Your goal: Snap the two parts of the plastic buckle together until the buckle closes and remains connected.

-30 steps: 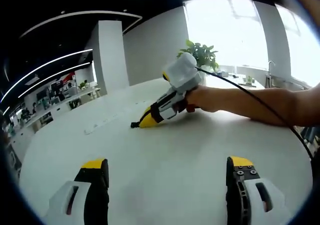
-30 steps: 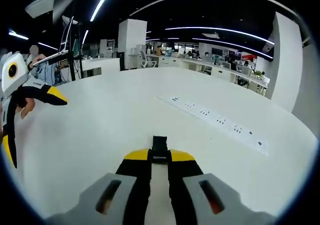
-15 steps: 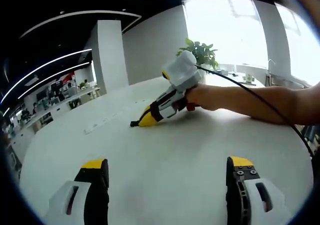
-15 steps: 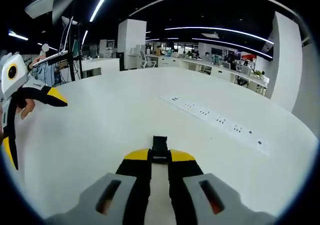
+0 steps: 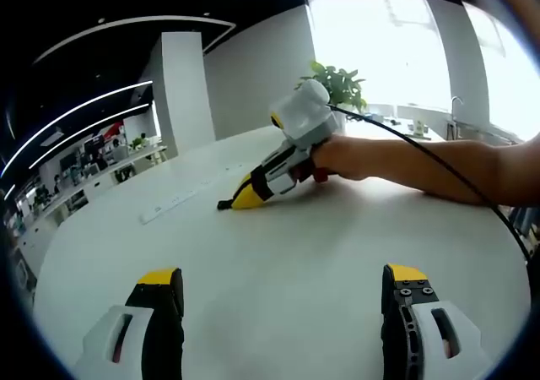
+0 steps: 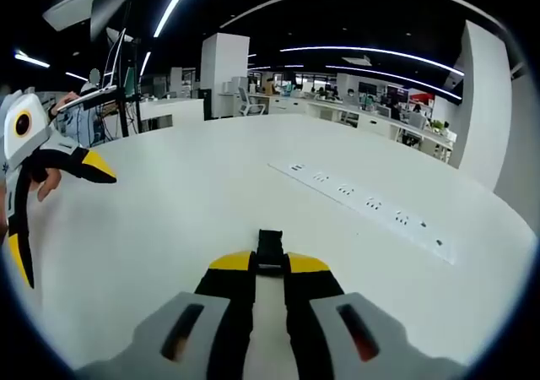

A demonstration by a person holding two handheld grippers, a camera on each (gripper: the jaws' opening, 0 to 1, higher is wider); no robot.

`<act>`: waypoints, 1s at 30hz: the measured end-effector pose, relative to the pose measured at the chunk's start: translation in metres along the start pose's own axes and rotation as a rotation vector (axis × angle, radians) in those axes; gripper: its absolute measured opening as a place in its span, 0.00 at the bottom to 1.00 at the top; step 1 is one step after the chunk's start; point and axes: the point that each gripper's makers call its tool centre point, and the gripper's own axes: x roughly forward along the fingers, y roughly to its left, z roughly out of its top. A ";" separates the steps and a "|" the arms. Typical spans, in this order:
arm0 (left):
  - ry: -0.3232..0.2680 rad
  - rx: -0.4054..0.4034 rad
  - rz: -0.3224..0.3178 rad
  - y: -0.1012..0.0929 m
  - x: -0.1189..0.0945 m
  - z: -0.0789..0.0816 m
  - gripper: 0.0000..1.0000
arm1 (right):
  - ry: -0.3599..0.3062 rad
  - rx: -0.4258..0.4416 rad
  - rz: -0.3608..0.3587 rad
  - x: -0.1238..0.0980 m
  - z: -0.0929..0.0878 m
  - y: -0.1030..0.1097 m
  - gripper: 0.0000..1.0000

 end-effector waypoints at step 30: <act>0.009 0.007 -0.010 -0.003 0.002 -0.002 0.99 | -0.030 0.046 0.041 0.006 0.001 0.009 0.77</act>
